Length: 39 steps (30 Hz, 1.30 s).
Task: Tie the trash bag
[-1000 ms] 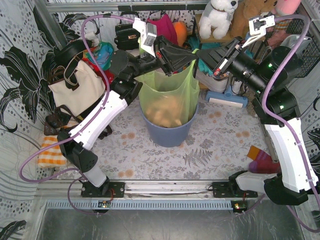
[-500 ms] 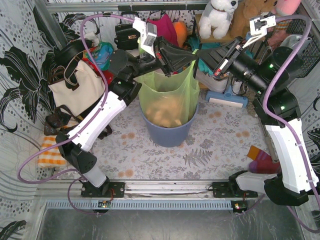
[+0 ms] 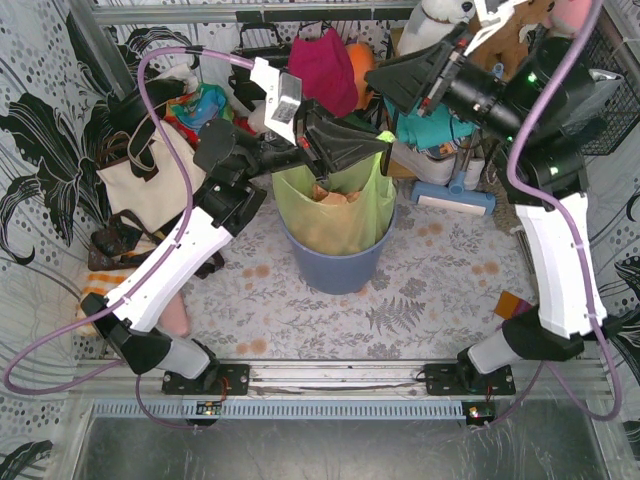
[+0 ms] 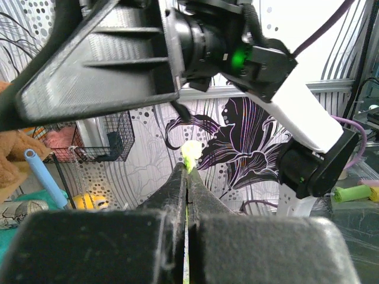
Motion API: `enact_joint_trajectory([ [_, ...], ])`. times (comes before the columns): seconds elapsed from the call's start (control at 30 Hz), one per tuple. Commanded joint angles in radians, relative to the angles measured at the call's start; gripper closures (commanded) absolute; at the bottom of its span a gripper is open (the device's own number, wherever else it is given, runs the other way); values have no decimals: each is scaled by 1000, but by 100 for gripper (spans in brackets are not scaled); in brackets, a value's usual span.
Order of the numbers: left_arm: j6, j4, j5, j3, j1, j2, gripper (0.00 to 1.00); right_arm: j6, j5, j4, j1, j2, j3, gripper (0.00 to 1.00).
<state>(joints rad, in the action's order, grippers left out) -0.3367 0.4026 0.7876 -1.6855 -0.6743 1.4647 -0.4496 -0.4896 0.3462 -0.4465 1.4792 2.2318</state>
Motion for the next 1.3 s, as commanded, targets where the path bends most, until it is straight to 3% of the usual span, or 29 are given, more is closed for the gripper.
enact_joint_trajectory([
  [0.0,26,4,29,18,-10,-25,100,84,-163,47,-4,104,108,48],
  [0.1,19,4,58,18,-16,-20,100,113,-233,41,-19,173,169,38],
  [0.27,9,2,94,18,-21,-2,100,161,-290,71,-82,301,299,31],
  [0.53,-2,-8,190,27,-40,9,100,190,-268,61,-132,343,310,28],
  [0.87,25,-44,186,43,-44,5,100,157,-293,-2,-154,355,304,26],
  [1.0,28,-44,186,41,-45,5,100,155,-287,-6,-164,363,304,32],
  [1.27,43,-61,187,35,-45,4,100,151,-276,-4,-168,362,304,60],
])
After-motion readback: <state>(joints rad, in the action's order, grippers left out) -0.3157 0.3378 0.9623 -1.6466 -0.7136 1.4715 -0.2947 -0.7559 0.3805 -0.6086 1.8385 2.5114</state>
